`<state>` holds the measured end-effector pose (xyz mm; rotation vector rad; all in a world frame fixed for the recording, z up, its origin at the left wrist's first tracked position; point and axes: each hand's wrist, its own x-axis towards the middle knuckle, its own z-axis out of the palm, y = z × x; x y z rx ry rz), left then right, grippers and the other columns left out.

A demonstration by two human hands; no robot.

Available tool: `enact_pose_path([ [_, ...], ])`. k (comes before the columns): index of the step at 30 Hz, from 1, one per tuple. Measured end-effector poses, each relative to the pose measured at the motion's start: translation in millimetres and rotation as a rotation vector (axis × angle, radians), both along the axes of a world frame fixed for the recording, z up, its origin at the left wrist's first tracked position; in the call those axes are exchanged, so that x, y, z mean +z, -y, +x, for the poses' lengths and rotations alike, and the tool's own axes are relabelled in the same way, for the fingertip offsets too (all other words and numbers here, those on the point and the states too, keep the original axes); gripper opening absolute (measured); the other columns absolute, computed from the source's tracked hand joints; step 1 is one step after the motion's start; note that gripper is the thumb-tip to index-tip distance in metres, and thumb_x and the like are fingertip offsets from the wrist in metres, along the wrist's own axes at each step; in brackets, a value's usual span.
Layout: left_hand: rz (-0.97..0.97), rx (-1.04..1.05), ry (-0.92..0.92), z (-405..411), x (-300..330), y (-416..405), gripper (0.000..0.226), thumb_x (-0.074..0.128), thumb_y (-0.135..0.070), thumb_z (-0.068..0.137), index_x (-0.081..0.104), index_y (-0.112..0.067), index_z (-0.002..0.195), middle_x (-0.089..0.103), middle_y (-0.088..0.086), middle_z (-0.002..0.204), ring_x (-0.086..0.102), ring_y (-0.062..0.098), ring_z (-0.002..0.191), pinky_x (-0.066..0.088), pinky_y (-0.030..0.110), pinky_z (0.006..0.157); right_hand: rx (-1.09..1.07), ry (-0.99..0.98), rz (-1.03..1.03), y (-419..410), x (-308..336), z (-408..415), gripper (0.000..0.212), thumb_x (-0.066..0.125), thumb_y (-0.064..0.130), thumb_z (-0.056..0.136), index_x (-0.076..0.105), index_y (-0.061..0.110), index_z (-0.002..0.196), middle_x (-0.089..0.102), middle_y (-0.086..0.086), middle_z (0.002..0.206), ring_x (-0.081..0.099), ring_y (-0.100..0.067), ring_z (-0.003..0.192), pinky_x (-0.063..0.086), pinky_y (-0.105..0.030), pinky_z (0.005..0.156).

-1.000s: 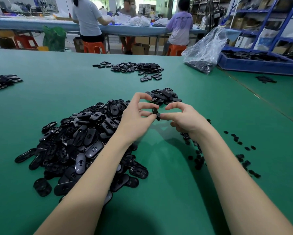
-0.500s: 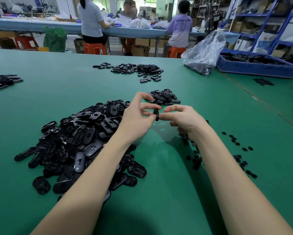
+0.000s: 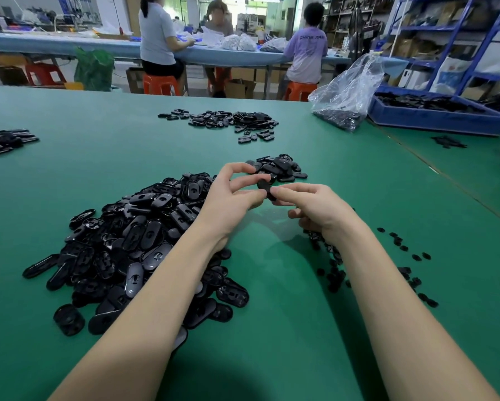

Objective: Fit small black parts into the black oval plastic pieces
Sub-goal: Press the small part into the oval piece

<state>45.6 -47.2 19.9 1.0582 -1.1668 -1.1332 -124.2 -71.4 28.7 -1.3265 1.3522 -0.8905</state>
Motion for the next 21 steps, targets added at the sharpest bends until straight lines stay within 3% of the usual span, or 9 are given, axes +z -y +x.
enact_pose_path([
  [3,0.061,-0.003,-0.026,4.0,0.0,2.4,0.035,0.068,0.006,0.087,0.059,-0.014,0.114,0.078,-0.004,0.105,0.069,0.008,0.073,0.051,0.014,0.066,0.033,0.004,-0.029,-1.6,0.5,1.3,0.021,0.083,0.045,0.081,0.081,0.026,0.088,0.077,0.013,0.085,0.053,-0.008,0.065,0.036,-0.019,0.053],
  [6,0.134,-0.021,-0.058,8.8,1.1,4.4,0.029,0.069,0.007,0.086,0.066,-0.011,0.107,0.078,0.007,0.095,0.072,0.015,0.076,0.057,0.020,0.073,0.049,-0.041,-0.132,-1.8,2.1,2.8,0.017,0.083,0.039,0.083,0.077,0.023,0.084,0.072,0.013,0.073,0.050,-0.003,0.055,0.038,-0.013,0.048],
  [10,0.115,-0.039,0.125,12.7,-1.0,4.8,0.016,0.070,0.001,0.086,0.074,-0.012,0.094,0.075,0.010,0.086,0.068,0.019,0.079,0.057,0.025,0.082,0.095,-0.109,-0.240,-3.9,2.1,6.9,0.015,0.084,0.029,0.084,0.074,0.019,0.081,0.057,0.005,0.063,0.045,-0.005,0.051,0.035,-0.011,0.046],
  [15,0.097,-0.062,0.194,16.5,0.1,2.6,0.013,0.071,-0.002,0.088,0.074,-0.012,0.095,0.075,0.007,0.081,0.068,0.015,0.075,0.054,0.017,0.069,0.092,-0.113,-0.241,-4.0,1.0,6.9,0.015,0.085,0.028,0.084,0.074,0.020,0.079,0.057,0.010,0.059,0.045,-0.003,0.049,0.036,-0.010,0.046],
  [21,0.093,-0.032,0.153,15.3,1.6,1.2,0.015,0.071,-0.001,0.087,0.074,-0.014,0.093,0.076,0.006,0.081,0.070,0.013,0.074,0.051,0.015,0.065,0.085,-0.101,-0.245,-1.7,0.4,8.9,0.009,0.081,0.018,0.087,0.072,0.016,0.083,0.059,0.012,0.059,0.048,-0.002,0.048,0.037,-0.010,0.047],
])
